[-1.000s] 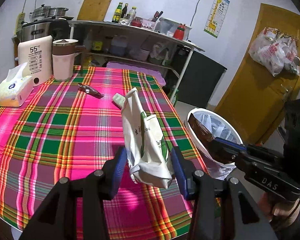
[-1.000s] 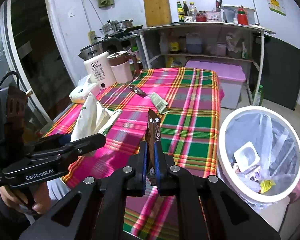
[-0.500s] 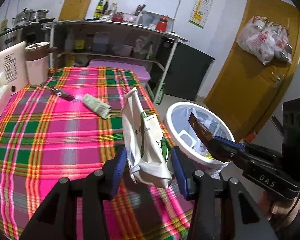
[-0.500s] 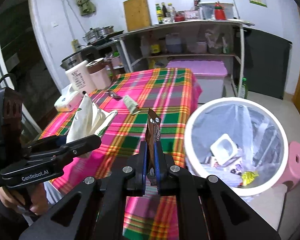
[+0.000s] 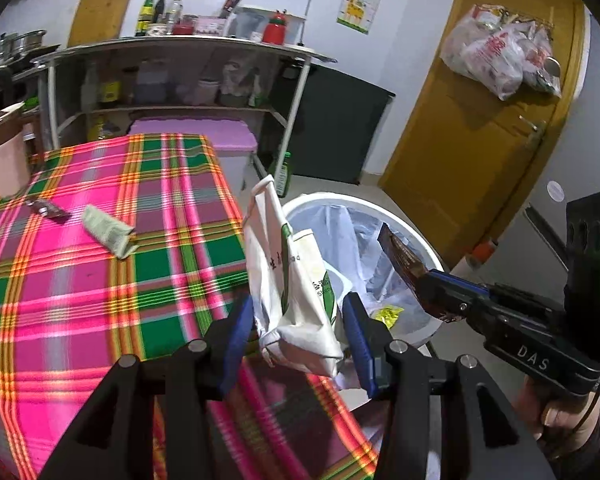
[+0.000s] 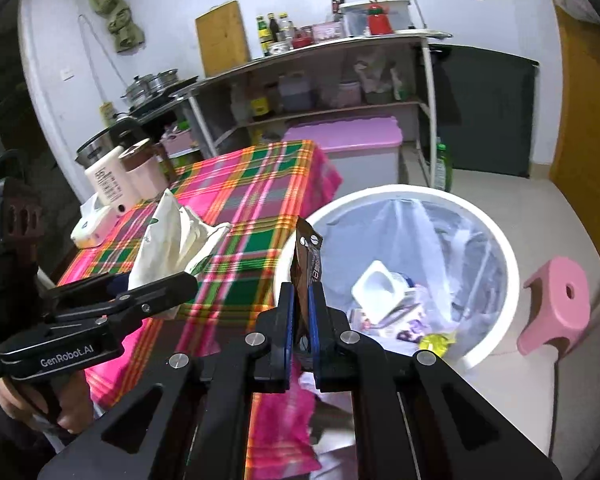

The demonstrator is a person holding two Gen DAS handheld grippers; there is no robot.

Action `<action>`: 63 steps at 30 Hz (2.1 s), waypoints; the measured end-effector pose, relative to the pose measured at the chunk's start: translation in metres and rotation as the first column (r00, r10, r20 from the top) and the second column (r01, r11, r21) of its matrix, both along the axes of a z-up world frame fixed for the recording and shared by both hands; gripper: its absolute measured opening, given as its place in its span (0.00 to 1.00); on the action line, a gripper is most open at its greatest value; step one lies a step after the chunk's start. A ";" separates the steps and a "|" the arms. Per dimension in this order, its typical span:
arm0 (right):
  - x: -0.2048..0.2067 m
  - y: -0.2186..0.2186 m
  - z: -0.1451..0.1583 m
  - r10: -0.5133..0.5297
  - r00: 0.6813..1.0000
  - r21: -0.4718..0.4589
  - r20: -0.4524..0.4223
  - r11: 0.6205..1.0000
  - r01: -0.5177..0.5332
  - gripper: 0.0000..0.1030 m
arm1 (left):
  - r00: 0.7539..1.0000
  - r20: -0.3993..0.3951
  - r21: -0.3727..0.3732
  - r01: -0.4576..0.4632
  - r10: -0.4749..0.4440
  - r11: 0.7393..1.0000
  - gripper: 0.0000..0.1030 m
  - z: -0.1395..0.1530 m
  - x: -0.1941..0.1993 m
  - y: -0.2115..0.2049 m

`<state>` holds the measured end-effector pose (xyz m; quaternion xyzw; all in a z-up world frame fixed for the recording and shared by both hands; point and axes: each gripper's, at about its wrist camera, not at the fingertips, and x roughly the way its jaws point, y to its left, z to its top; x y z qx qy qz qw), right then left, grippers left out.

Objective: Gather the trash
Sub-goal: 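Carry the paper bag in the left tool and brown opener in the right over the bin, then open the left tool over the bin while the right tool opens too, then move both open tools back over the table toward the paper strip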

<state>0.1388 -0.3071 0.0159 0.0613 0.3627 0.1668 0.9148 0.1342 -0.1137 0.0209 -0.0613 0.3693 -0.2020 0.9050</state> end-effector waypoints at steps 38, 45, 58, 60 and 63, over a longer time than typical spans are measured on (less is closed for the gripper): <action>0.037 -0.056 -0.035 -0.126 0.987 0.013 -0.102 0.992 0.128 0.28 | 0.986 -0.080 -0.002 0.148 -0.148 0.989 0.51 -0.022 0.052 -0.062; 0.029 -0.052 -0.023 -0.124 0.989 0.006 -0.075 0.992 0.125 0.29 | 0.989 -0.060 -0.018 0.132 -0.133 0.991 0.51 -0.013 0.046 -0.055; 0.009 -0.026 -0.003 -0.063 0.998 -0.005 -0.026 0.998 0.063 0.30 | 0.998 -0.036 -0.023 0.057 -0.058 0.998 0.51 -0.004 0.025 -0.021; 0.006 -0.020 -0.001 -0.050 0.999 -0.008 -0.022 0.999 0.050 0.30 | 0.998 -0.032 -0.022 0.046 -0.047 0.999 0.51 -0.003 0.022 -0.014; 0.003 -0.010 0.001 -0.027 0.999 -0.011 -0.016 1.000 0.027 0.30 | 0.999 -0.022 -0.022 0.036 -0.036 0.999 0.51 -0.003 0.015 -0.005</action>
